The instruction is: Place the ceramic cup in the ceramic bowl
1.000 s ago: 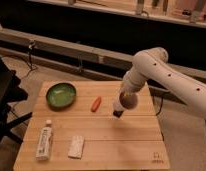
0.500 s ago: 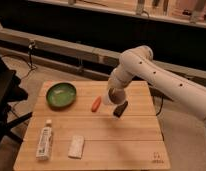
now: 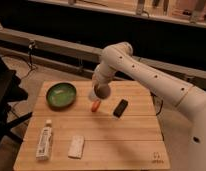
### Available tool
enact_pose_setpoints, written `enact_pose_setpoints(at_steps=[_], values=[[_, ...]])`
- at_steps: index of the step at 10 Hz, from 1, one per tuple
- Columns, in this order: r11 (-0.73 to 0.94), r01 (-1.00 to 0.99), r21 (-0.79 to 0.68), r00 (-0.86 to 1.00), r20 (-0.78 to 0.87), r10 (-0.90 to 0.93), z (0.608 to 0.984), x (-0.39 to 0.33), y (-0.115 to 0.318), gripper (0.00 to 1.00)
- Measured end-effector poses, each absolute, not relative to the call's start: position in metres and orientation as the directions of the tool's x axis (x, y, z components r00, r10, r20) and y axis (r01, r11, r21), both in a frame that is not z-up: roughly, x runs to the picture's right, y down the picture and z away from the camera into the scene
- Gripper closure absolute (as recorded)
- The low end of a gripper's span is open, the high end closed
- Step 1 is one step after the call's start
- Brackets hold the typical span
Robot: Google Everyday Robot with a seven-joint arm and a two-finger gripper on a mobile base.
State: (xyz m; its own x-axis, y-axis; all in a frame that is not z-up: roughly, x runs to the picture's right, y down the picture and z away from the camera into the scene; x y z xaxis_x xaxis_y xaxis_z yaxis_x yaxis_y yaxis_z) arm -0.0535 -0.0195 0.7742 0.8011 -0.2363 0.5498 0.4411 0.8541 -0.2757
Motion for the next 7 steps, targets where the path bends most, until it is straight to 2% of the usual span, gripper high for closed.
enact_pose_setpoints(at_steps=[3,7], values=[[0.864,0.419,-0.279,0.818,0.530,-0.225,0.769,-0.071,-0.018,0.99],[0.867,0.422,-0.265,0.815,0.529,-0.235,0.768,-0.042,-0.019,0.99]])
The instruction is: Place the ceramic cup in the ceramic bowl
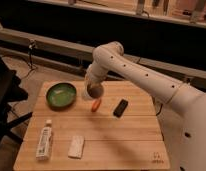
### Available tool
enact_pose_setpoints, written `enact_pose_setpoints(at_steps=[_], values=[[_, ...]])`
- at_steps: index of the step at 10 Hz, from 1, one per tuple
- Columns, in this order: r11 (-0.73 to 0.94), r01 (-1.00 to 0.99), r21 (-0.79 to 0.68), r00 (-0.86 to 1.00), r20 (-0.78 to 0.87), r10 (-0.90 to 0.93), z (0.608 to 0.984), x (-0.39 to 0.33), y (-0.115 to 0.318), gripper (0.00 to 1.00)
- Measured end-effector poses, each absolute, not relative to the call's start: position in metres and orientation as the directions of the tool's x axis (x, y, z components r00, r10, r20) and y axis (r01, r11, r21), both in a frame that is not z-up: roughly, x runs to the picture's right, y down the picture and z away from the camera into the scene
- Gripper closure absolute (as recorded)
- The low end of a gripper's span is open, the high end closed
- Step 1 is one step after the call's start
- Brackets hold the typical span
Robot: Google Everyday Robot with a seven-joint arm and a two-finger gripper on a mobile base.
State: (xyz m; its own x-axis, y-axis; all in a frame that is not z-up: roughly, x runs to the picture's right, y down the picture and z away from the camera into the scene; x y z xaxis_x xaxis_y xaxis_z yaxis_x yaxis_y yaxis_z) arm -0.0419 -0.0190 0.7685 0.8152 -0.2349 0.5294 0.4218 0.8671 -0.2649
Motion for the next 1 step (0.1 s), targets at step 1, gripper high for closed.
enact_pose_setpoints(at_steps=[1], values=[[0.867,0.424,-0.263,0.813,0.532,-0.236,0.7694,-0.0435,-0.0191,0.99]])
